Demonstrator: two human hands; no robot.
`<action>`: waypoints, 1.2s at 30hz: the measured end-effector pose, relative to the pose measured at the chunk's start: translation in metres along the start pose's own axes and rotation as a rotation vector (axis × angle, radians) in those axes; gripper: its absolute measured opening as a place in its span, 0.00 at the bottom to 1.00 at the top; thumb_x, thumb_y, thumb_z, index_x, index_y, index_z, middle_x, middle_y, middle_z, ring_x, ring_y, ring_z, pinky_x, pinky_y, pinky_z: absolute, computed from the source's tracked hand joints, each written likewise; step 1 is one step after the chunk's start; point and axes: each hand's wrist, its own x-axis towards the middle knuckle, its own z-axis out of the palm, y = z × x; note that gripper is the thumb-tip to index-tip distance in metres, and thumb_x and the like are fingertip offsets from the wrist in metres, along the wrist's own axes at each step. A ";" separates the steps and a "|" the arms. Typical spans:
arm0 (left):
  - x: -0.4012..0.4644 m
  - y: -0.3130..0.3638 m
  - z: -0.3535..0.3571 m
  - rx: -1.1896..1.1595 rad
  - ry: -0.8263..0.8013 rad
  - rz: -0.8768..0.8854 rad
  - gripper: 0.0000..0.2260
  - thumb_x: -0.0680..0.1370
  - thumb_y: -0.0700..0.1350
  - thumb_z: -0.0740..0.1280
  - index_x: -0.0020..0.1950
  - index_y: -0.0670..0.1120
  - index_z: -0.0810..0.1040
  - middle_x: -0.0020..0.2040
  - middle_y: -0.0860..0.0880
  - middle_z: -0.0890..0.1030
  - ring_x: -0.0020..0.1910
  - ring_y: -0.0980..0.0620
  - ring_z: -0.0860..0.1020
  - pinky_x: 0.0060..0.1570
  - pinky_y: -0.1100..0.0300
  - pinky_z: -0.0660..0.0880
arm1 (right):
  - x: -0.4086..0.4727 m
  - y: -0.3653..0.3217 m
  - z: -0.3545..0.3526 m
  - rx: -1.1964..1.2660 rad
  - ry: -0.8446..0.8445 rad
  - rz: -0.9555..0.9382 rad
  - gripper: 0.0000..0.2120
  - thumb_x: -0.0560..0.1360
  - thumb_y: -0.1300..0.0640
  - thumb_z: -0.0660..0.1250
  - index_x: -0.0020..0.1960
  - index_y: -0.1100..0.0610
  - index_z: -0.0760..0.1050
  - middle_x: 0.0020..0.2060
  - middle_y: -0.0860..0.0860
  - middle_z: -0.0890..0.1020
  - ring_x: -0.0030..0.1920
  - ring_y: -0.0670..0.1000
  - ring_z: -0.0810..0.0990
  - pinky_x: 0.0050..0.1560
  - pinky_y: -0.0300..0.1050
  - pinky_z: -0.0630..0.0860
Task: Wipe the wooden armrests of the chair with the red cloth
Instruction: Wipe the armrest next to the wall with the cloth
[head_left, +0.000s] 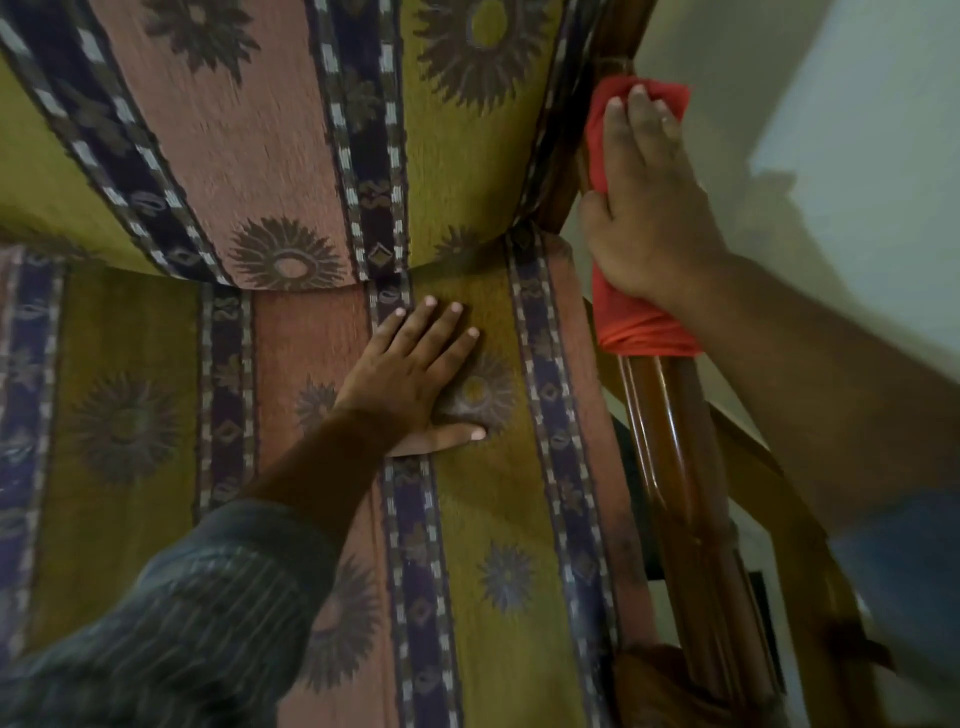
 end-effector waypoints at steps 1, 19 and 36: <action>-0.003 0.002 -0.001 0.015 -0.017 0.004 0.50 0.69 0.81 0.41 0.81 0.50 0.42 0.82 0.44 0.46 0.80 0.40 0.43 0.77 0.41 0.44 | -0.006 0.000 0.000 -0.003 -0.011 -0.009 0.33 0.81 0.50 0.53 0.81 0.58 0.43 0.81 0.58 0.45 0.81 0.59 0.43 0.79 0.57 0.47; -0.046 0.026 0.001 0.030 -0.040 0.103 0.49 0.70 0.79 0.47 0.81 0.46 0.53 0.80 0.40 0.55 0.79 0.37 0.52 0.76 0.37 0.53 | -0.086 0.010 0.003 0.052 -0.084 -0.056 0.32 0.83 0.50 0.53 0.80 0.60 0.42 0.81 0.58 0.43 0.80 0.58 0.40 0.79 0.54 0.47; -0.053 0.036 -0.004 0.003 -0.090 0.049 0.49 0.70 0.80 0.46 0.81 0.48 0.53 0.80 0.40 0.56 0.79 0.38 0.54 0.75 0.38 0.55 | -0.265 0.013 0.009 0.204 -0.091 -0.096 0.31 0.83 0.50 0.50 0.81 0.55 0.41 0.81 0.52 0.41 0.81 0.55 0.39 0.77 0.52 0.46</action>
